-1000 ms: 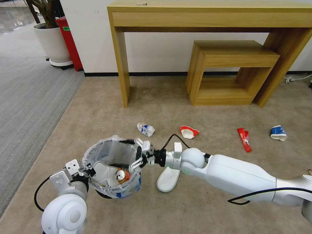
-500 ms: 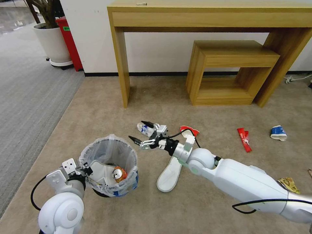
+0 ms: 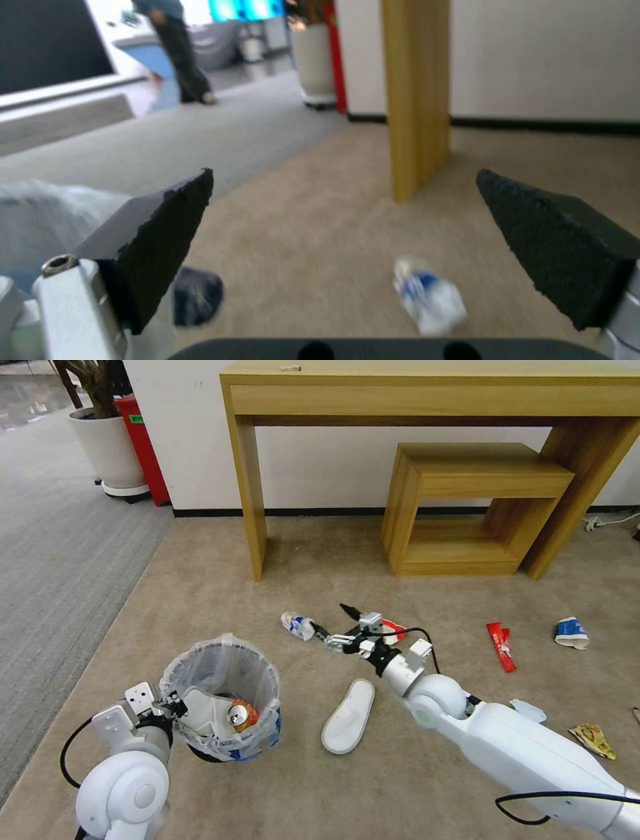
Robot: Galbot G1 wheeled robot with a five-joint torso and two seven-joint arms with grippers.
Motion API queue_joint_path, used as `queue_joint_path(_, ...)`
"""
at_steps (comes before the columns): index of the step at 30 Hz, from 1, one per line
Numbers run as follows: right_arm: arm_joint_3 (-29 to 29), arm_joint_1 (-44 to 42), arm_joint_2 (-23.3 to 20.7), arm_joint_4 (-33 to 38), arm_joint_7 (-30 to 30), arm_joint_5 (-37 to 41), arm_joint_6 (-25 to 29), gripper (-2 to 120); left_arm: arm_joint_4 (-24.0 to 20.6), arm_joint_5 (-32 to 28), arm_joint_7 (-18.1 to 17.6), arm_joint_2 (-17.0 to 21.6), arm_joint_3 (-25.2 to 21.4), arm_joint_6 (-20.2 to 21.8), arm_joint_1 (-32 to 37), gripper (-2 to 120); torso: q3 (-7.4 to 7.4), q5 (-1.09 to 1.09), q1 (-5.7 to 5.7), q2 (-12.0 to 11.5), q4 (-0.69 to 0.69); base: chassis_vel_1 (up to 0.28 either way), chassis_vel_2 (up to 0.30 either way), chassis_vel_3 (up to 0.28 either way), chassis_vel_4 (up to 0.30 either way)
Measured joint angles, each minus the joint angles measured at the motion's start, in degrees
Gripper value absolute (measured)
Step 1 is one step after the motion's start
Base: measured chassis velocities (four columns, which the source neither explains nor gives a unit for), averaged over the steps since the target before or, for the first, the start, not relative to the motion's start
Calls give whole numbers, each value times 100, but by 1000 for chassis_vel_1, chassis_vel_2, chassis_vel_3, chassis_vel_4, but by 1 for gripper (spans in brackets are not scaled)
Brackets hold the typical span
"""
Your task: Pick up the trash bin and place the garbage on the floor into it.
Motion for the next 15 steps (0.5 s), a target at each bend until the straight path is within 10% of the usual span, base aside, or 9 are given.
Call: queue_joint_path(15, 450, -1358, -363, 638, 1095, 33, -839, 100, 75, -65, -20, 157, -77, -11, -35, 1, 0, 0, 0, 0, -1, 0, 0, 0, 0)
